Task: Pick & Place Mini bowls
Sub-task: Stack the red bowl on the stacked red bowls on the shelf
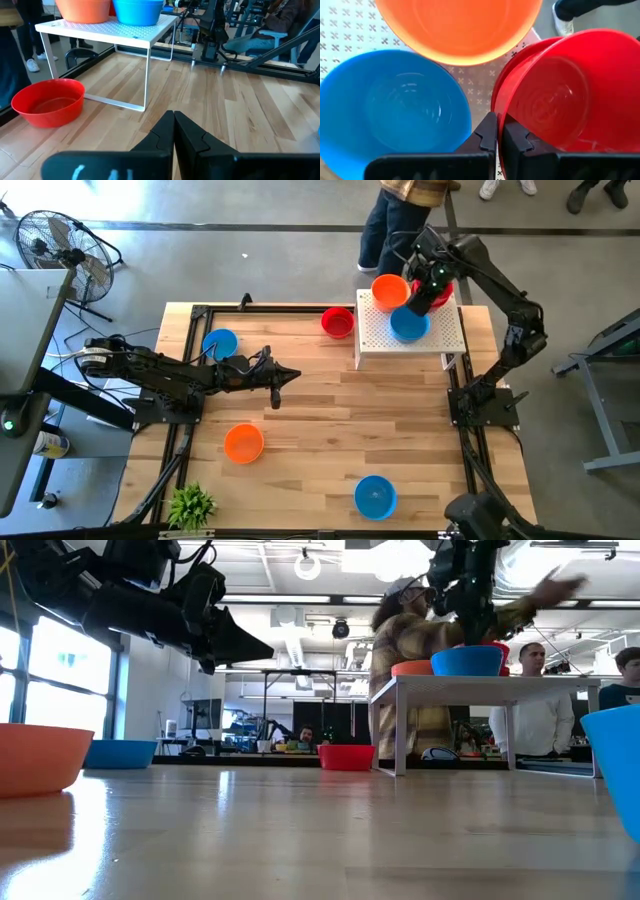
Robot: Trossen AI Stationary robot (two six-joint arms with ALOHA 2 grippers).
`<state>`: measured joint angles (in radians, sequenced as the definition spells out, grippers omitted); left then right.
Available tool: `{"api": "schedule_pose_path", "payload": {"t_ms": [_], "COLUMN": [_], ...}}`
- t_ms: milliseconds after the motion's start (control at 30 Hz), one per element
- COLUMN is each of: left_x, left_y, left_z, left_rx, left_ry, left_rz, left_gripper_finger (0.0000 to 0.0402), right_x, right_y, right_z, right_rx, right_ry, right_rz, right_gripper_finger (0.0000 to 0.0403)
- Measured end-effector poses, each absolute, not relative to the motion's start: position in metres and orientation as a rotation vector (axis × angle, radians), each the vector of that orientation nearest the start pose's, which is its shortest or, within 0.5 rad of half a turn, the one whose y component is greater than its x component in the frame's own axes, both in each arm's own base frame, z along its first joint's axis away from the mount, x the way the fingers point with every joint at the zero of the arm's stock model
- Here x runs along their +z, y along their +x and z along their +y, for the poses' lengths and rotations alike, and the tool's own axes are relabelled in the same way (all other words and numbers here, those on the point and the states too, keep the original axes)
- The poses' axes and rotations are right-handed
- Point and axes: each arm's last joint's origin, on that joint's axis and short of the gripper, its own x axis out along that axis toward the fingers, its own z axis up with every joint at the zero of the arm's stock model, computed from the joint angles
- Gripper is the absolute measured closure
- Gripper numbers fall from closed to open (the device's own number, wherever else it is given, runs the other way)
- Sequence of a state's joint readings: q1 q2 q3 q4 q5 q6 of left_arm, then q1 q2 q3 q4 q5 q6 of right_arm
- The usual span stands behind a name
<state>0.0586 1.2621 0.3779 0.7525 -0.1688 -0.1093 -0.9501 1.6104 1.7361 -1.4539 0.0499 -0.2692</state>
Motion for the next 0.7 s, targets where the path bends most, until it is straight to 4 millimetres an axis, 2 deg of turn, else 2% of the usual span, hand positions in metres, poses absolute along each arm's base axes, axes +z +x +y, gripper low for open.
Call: {"api": "schedule_pose_path", "payload": {"t_ms": [433,700], "left_x": [0.1909,0.191], "left_y": [0.2363,0.2362], "left_z": [0.0187,0.0187], "left_rx": [0.234,0.234], "left_ry": [-0.101,-0.101], "left_rz": [0.119,0.119], "left_gripper_finger": [0.0401,0.0401], "right_x": [0.3601,0.3554], "right_y": [0.1679,0.1693], "right_z": [-0.2405,-0.2437], "right_rx": [-0.708,-0.712], "right_ry": [0.383,0.397], "right_rz": [1.305,1.328], "right_gripper_finger": [0.0391,0.0399]}}
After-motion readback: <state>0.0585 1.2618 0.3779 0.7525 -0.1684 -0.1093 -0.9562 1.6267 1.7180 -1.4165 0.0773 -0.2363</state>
